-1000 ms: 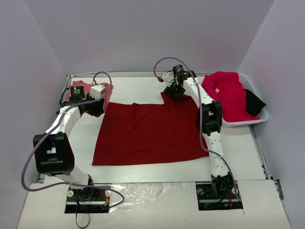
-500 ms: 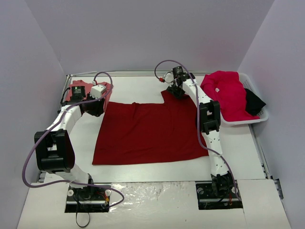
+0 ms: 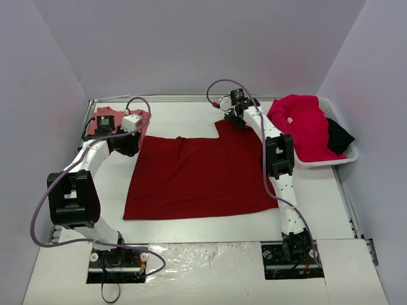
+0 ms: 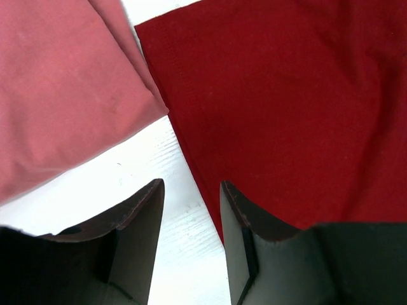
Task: Fold and stack the t-shirts
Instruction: Grap the side of the flattened tshirt furthest away from the robot with both arms
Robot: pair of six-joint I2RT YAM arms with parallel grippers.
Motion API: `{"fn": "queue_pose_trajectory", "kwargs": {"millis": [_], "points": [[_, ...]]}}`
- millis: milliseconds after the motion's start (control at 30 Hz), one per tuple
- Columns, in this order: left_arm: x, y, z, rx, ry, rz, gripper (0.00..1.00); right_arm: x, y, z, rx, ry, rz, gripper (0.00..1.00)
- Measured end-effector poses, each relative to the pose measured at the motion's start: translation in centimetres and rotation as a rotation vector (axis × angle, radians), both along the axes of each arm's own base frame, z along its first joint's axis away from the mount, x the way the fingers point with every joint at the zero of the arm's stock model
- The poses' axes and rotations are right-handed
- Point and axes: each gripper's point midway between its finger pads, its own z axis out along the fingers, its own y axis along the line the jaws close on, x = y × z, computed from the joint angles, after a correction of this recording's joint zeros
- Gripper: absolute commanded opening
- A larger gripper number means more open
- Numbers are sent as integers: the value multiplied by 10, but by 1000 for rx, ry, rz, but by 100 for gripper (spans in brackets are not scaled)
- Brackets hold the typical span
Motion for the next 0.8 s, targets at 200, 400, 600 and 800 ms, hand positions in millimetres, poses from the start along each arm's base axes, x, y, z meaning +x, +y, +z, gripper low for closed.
{"fn": "queue_pose_trajectory", "kwargs": {"millis": [200,400,600,800], "points": [[15,-1,-4,0,10,-20,50,-4,-6,-10,-5,12,-11,0],[62,-10,-3,-50,-1,-90,50,-5,-11,-10,-3,10,-22,0],[83,-32,-25,-121,86,-232,43,-4,-14,-10,-4,8,-28,0],[70,-53,-66,-112,211,-352,43,-4,-14,-10,-5,7,-29,0]]}}
